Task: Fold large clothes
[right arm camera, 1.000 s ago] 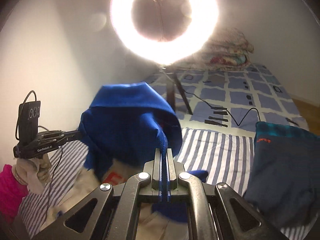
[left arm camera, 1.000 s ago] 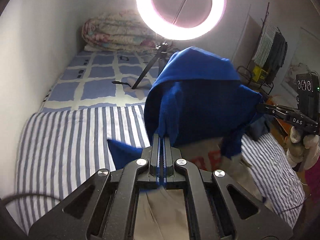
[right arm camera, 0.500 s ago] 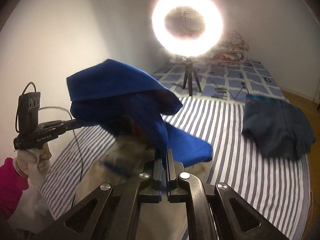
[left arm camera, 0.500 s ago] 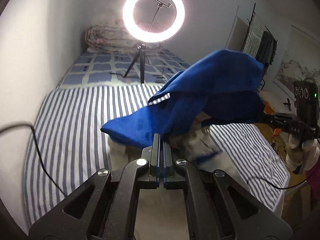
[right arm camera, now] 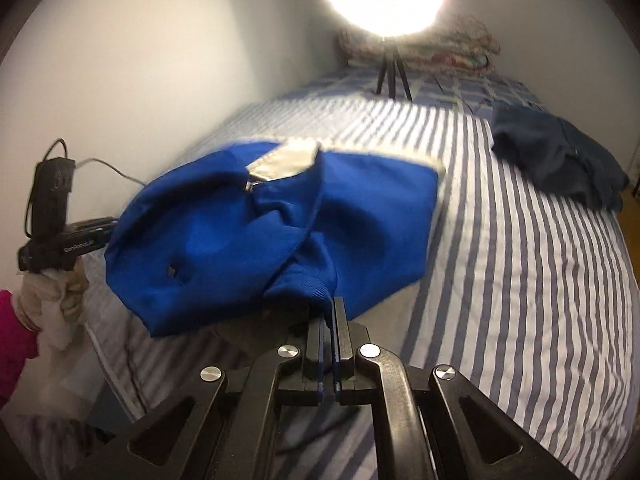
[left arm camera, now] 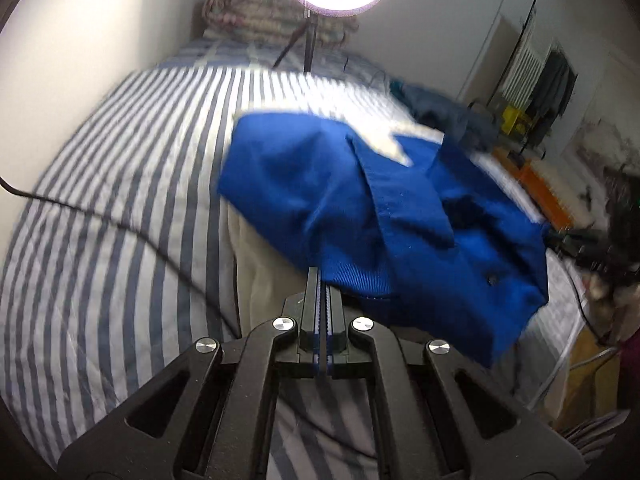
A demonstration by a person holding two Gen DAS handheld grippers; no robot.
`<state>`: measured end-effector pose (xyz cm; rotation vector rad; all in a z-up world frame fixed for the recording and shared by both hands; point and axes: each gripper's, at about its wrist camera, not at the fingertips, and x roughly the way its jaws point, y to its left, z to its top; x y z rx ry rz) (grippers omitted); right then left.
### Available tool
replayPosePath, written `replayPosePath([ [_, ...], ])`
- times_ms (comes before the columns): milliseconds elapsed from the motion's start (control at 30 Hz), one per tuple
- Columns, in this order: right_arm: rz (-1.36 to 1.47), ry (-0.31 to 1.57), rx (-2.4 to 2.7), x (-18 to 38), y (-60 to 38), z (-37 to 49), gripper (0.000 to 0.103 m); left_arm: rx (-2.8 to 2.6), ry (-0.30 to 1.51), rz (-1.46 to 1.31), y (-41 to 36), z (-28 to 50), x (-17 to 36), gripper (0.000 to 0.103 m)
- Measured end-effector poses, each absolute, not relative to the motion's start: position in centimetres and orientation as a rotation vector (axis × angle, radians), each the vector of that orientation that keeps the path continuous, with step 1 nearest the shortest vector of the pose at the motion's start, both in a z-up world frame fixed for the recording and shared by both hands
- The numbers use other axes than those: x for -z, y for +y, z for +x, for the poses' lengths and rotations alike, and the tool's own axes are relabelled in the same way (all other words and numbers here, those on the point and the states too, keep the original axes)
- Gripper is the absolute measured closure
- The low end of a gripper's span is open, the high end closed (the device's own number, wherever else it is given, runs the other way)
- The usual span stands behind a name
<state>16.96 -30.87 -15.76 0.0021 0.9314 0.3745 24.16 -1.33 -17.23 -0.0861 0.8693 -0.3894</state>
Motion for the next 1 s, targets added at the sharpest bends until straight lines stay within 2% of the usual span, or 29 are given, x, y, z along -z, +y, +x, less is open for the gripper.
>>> replayPosePath([
  [100, 0.001, 0.957, -0.362, 16.2, -31.0, 16.7, 0.102, 0.367, 0.914, -0.067, -1.5, 23.3, 18.3, 0.103],
  [167, 0.005, 0.947, -0.34, 15.1, -31.2, 16.1, 0.098, 0.349, 0.909, -0.069, -1.2, 22.6, 17.8, 0.103],
  [200, 0.007, 0.938, -0.331, 14.3, -31.4, 15.7, 0.093, 0.347, 0.892, -0.078, -0.8, 21.9, 16.8, 0.103],
  [233, 0.008, 0.92, -0.33, 13.3, -31.6, 15.2, 0.085, 0.345, 0.88, -0.085, -0.6, 21.5, 16.2, 0.103],
  [300, -0.002, 0.866, -0.321, 10.8, -32.1, 13.5, 0.079, 0.346, 0.844, -0.116, 0.4, 20.3, 13.6, 0.103],
  [467, -0.01, 0.767, -0.319, 4.4, -33.3, 9.5, 0.075, 0.377, 0.764, -0.147, 2.0, 17.3, 7.1, 0.103],
  [500, -0.018, 0.743, -0.316, 2.8, -33.6, 8.4, 0.074, 0.39, 0.746, -0.157, 2.4, 16.5, 5.1, 0.101],
  [567, -0.034, 0.699, -0.312, 0.0, -34.1, 6.4, 0.073, 0.4, 0.72, -0.177, 3.2, 15.3, 2.0, 0.088],
  [600, -0.041, 0.674, -0.309, -1.5, -34.5, 5.4, 0.071, 0.404, 0.708, -0.19, 3.8, 14.8, 0.6, 0.075],
  [633, -0.045, 0.652, -0.306, -2.7, -34.7, 4.6, 0.066, 0.406, 0.699, -0.2, 4.2, 14.5, -0.5, 0.066],
  [833, -0.058, 0.504, -0.269, -10.4, -37.2, 0.7, 0.052, 0.407, 0.612, -0.231, 7.2, 12.0, -8.6, 0.066],
  [1000, -0.077, 0.422, -0.23, -14.9, -38.9, -0.7, 0.051, 0.385, 0.541, -0.223, 9.3, 10.7, -14.0, 0.066],
])
